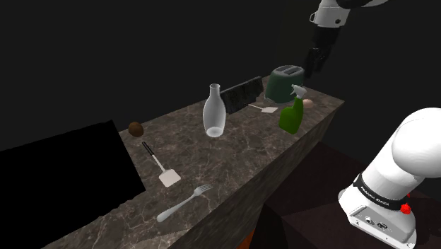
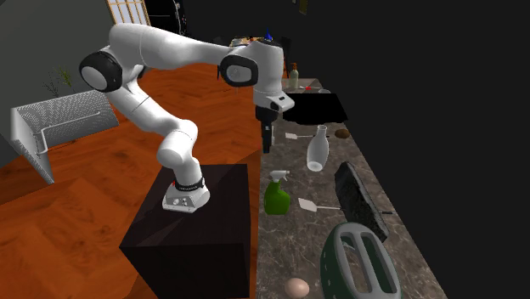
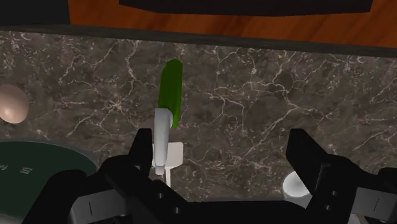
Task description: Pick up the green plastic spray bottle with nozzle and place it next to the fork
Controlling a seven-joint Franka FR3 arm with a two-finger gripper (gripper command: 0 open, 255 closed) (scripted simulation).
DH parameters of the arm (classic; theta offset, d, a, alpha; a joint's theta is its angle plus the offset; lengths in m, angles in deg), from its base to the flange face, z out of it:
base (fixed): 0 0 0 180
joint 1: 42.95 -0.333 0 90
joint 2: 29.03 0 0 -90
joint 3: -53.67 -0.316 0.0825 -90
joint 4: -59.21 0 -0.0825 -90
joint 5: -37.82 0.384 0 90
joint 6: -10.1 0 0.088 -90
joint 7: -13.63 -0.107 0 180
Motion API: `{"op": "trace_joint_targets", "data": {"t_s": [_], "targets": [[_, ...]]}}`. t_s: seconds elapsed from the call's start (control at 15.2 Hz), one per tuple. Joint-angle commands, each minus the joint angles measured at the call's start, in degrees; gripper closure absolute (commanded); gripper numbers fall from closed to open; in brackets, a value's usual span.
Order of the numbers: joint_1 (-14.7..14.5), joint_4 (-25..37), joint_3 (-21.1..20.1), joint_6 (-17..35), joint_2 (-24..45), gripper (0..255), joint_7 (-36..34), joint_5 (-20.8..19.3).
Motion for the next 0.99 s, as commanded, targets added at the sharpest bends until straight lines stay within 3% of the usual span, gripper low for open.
{"op": "trace_joint_targets", "data": {"t_s": [0.0,0.33,0.92], "targets": [[0.47,-0.82,1.38,3.6,2.68,0,0.51,-0.22],[1.51,-1.12,5.18,12.01,10.88,0,2.57,-0.17],[1.64,-5.55,5.97,18.74,13.2,0,2.81,-0.28]]}}
